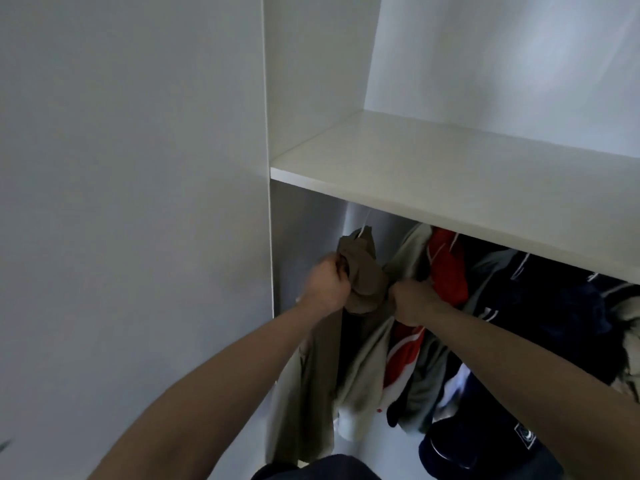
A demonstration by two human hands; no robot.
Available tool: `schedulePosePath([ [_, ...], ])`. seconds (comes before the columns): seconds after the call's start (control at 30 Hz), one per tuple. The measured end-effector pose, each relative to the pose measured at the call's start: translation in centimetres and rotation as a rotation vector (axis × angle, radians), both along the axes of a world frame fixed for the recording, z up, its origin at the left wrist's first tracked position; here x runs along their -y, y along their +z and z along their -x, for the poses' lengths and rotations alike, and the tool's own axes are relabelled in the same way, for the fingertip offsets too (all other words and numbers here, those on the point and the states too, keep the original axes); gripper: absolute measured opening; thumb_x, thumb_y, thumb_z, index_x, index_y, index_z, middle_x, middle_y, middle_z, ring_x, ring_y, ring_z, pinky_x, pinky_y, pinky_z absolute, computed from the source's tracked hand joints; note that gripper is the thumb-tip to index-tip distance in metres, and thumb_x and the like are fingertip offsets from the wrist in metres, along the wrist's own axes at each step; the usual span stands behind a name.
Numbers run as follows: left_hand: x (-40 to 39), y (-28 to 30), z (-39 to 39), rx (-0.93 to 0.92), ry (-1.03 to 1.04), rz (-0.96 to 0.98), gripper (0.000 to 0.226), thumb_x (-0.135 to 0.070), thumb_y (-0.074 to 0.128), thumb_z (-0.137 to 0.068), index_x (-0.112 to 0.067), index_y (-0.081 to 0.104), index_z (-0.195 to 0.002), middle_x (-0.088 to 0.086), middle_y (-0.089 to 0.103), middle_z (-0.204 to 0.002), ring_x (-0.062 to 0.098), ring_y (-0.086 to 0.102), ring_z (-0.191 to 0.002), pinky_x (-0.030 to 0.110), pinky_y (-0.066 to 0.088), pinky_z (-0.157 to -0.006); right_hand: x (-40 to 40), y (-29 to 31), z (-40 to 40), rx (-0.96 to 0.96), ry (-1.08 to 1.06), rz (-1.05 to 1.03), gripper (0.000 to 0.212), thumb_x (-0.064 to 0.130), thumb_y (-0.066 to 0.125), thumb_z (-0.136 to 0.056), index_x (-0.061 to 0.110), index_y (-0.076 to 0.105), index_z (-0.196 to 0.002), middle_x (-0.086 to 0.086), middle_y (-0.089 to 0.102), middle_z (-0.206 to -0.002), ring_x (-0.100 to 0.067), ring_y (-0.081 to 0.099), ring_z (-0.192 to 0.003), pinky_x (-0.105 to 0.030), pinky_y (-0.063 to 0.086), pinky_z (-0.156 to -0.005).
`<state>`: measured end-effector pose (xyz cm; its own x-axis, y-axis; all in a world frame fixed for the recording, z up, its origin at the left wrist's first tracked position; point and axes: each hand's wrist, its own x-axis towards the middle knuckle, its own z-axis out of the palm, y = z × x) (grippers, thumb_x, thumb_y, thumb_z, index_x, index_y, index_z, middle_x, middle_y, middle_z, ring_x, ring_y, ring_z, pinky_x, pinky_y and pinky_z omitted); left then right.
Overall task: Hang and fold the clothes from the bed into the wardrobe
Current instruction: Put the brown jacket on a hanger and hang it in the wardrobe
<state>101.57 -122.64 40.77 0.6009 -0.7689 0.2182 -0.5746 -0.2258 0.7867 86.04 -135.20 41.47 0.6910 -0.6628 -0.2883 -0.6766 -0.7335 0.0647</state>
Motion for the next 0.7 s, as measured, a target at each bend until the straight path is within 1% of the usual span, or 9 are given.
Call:
schedulePosePath([
  [0.07, 2.0, 0.1, 0.0, -0.012, -0.004, 0.037, 0.014, -0.008, 0.049, -0.096, -0.005, 0.061, -0.103, 0.017, 0.068, -0.102, 0.034, 0.064, -0.090, 0.032, 0.044, -0.072, 0.0, 0.2, 0.1, 0.013, 0.003, 0.018, 0.017, 0.025, 0.058, -0.098, 0.010, 0.065, -0.090, -0.009, 0.066, -0.097, -0.028, 0.064, -0.090, -0.034, 0.053, -0.077],
  [0.13, 4.0, 0.1, 0.1, -0.035, -0.017, 0.069, 0.011, -0.009, 0.047, -0.097, -0.010, 0.057, -0.092, 0.010, 0.063, -0.092, 0.024, 0.058, -0.079, 0.031, 0.042, -0.068, 0.2, 0.2, 0.3, 0.058, -0.002, 0.019, 0.018, 0.019, 0.059, -0.094, 0.007, 0.070, -0.103, -0.012, 0.070, -0.107, -0.031, 0.067, -0.099, -0.036, 0.056, -0.081],
  [0.27, 7.7, -0.2, 0.0, -0.071, -0.007, 0.083, 0.025, -0.010, 0.047, -0.098, -0.024, 0.044, -0.077, -0.008, 0.051, -0.077, 0.008, 0.050, -0.069, 0.016, 0.034, -0.055, 0.7, -0.3, 0.8, 0.115, -0.032, 0.001, 0.020, 0.012, 0.059, -0.091, 0.004, 0.073, -0.104, -0.014, 0.071, -0.108, -0.030, 0.068, -0.098, -0.036, 0.057, -0.080],
  [0.33, 9.3, -0.4, 0.0, -0.077, -0.016, 0.050, 0.022, -0.010, 0.046, -0.097, -0.023, 0.045, -0.078, -0.006, 0.053, -0.081, 0.012, 0.052, -0.075, 0.021, 0.042, -0.064, 1.0, -0.7, 1.2, 0.142, -0.040, 0.002, 0.021, 0.013, 0.059, -0.091, 0.005, 0.073, -0.105, -0.013, 0.071, -0.108, -0.030, 0.068, -0.099, -0.037, 0.057, -0.080],
  [0.37, 10.0, -0.6, -0.1, -0.080, -0.031, 0.034, 0.017, -0.011, 0.046, -0.097, -0.020, 0.048, -0.082, -0.002, 0.056, -0.087, 0.015, 0.054, -0.080, 0.023, 0.044, -0.071, 1.1, -0.8, 1.4, 0.158, -0.044, 0.002, 0.022, 0.013, 0.059, -0.091, 0.005, 0.073, -0.106, -0.013, 0.071, -0.108, -0.030, 0.068, -0.099, -0.037, 0.057, -0.081],
  [0.43, 11.3, -0.8, -0.1, -0.085, -0.072, 0.011, 0.011, -0.011, 0.044, -0.097, -0.016, 0.051, -0.090, 0.005, 0.060, -0.098, 0.017, 0.054, -0.086, 0.026, 0.044, -0.076, 1.1, -1.1, 1.7, 0.182, -0.051, 0.002, 0.023, 0.015, 0.059, -0.092, 0.005, 0.073, -0.107, -0.013, 0.071, -0.109, -0.030, 0.067, -0.100, -0.038, 0.056, -0.082],
  [0.5, 12.3, -1.0, -0.1, -0.081, -0.102, -0.015, 0.010, -0.010, 0.044, -0.097, -0.014, 0.052, -0.093, 0.006, 0.059, -0.099, 0.018, 0.053, -0.087, 0.027, 0.043, -0.076, 1.2, -1.3, 1.8, 0.200, -0.058, 0.018, 0.026, 0.019, 0.058, -0.094, 0.008, 0.072, -0.112, -0.012, 0.071, -0.113, -0.029, 0.067, -0.104, -0.036, 0.055, -0.085],
  [0.6, 13.2, -1.3, 0.1, -0.075, -0.129, -0.050, 0.012, -0.008, 0.043, -0.097, -0.013, 0.050, -0.088, 0.007, 0.058, -0.097, 0.020, 0.053, -0.086, 0.026, 0.042, -0.075, 1.2, -1.6, 2.0, 0.224, -0.058, 0.027, 0.031, 0.021, 0.059, -0.094, 0.013, 0.069, -0.122, -0.010, 0.068, -0.122, -0.028, 0.064, -0.112, -0.033, 0.052, -0.090],
  [0.7, 13.6, -1.6, 0.3, -0.045, -0.162, -0.072, 0.015, -0.006, 0.042, -0.097, -0.014, 0.048, -0.086, 0.004, 0.055, -0.092, 0.019, 0.053, -0.085, 0.024, 0.038, -0.070, 1.1, -2.0, 2.2, 0.238, -0.055, 0.019, 0.031, 0.021, 0.059, -0.094, 0.013, 0.069, -0.123, -0.010, 0.067, -0.123, -0.028, 0.063, -0.112, -0.032, 0.051, -0.090],
])
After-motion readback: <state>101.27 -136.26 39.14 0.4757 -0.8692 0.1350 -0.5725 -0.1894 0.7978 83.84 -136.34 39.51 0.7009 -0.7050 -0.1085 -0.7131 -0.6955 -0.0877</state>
